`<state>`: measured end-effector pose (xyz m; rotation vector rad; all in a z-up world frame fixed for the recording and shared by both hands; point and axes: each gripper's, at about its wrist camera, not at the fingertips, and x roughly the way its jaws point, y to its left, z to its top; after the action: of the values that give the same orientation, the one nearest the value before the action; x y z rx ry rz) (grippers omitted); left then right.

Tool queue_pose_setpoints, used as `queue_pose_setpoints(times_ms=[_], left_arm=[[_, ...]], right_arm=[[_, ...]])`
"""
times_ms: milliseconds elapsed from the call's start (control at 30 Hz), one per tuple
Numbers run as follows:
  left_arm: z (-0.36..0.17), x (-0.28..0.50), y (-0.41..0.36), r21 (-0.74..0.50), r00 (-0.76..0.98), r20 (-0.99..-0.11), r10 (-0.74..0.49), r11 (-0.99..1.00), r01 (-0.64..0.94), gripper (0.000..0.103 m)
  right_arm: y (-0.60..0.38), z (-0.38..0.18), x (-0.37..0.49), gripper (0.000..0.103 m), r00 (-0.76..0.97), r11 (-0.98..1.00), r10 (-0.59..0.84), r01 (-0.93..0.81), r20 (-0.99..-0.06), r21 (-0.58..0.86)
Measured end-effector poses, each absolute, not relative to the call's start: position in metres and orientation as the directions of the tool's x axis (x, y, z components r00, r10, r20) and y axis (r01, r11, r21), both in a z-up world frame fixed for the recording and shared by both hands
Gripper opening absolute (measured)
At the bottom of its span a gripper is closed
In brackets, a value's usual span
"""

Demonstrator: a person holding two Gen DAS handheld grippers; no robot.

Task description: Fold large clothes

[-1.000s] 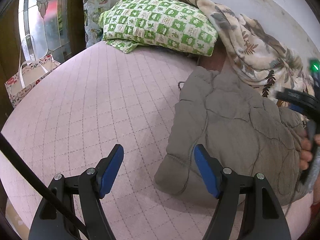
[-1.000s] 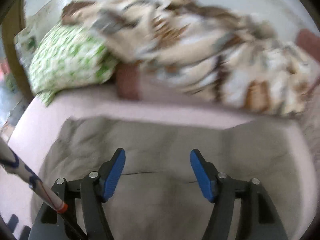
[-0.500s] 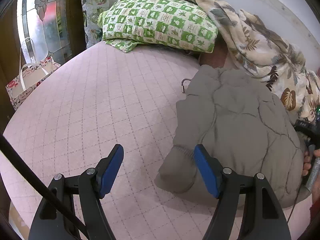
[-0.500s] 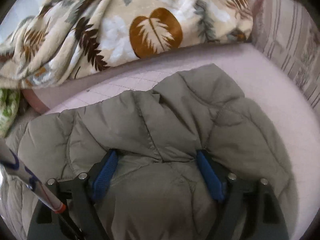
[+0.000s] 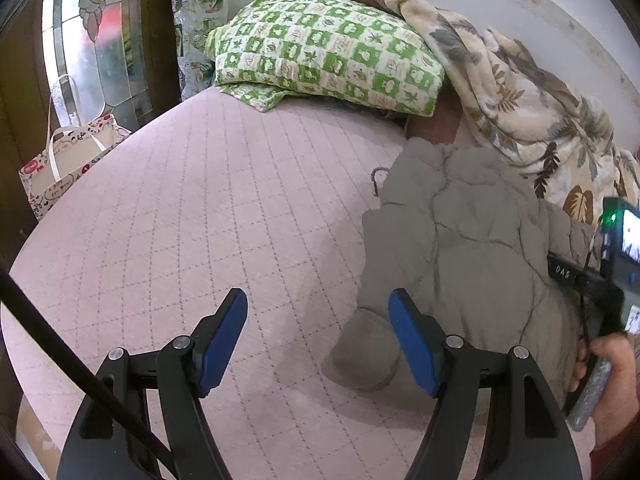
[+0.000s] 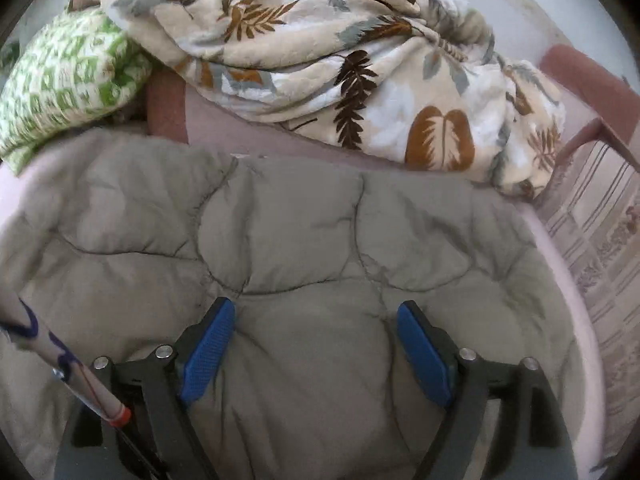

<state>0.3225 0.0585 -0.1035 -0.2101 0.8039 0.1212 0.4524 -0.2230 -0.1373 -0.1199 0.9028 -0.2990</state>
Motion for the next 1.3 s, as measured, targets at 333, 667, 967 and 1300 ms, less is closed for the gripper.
queue_pose_setpoints(times_ms=[333,667,967,1300], left_arm=[[-0.105,0.321,0.078,-0.168,0.669,-0.742,0.035,0.957,-0.237,0.072],[-0.105,0.320,0.079,-0.156,0.661,-0.750,0.033,0.962,-0.226,0.072],[-0.098,0.309,0.083,-0.178,0.675,-0.738,0.016,0.960,-0.217,0.072],[-0.087,0.301,0.087,-0.220,0.706,-0.708,-0.017,0.956,-0.197,0.072]], right_arm=[[-0.180,-0.078,0.405,0.088,0.674,0.991,-0.137,0.091,-0.726,-0.103],[-0.156,-0.119,0.418,0.089,0.582,0.990,-0.140,0.091,-0.801,-0.107],[-0.132,-0.128,0.391,0.091,0.590,0.981,-0.170,0.025,-0.789,-0.193],[-0.194,-0.069,0.348,0.091,0.616,0.981,-0.192,0.091,-0.764,-0.173]])
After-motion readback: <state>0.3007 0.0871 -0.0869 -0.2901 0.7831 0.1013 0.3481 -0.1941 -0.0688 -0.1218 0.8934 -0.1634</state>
